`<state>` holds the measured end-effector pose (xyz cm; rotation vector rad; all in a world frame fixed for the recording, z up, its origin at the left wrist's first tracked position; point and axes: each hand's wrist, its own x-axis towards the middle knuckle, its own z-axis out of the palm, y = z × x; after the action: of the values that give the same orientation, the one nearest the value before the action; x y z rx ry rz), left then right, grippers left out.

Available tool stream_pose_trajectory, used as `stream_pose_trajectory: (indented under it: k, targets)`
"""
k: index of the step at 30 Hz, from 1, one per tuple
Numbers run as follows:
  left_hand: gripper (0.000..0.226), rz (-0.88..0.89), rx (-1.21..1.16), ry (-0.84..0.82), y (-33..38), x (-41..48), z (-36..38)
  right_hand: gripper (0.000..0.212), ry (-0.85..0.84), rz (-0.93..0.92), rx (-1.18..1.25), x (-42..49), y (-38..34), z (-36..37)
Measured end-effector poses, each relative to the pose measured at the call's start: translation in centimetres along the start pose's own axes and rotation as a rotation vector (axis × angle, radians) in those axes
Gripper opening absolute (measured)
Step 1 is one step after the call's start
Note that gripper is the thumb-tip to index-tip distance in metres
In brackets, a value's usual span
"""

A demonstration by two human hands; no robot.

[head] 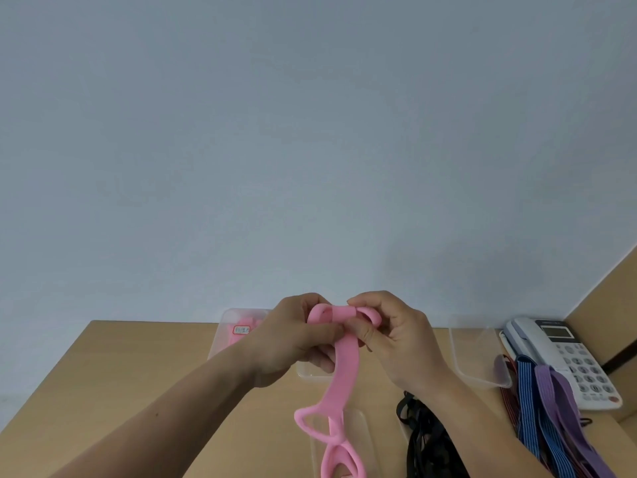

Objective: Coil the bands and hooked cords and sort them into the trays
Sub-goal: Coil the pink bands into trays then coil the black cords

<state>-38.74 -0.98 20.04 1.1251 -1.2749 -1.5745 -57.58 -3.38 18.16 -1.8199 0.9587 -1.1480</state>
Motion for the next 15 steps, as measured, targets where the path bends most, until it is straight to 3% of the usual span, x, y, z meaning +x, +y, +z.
stream_pose_trajectory:
  k: [3, 9, 15]
  targets:
    - [0.035, -0.004, -0.069, 0.000, 0.24, -0.13, 0.17, 0.029, -0.007, -0.005, 0.007, -0.07, -0.02, 0.14]
    - [0.032, 0.074, -0.078, 0.077, 0.32, -0.13, 0.29, 0.023, -0.049, 0.139, 0.275, -0.13, -0.13, -0.03]
    - [0.022, 0.233, -0.003, 0.089, -0.27, -0.09, 0.73, 0.035, -0.054, 0.259, 0.321, 0.11, -0.43, -0.31]
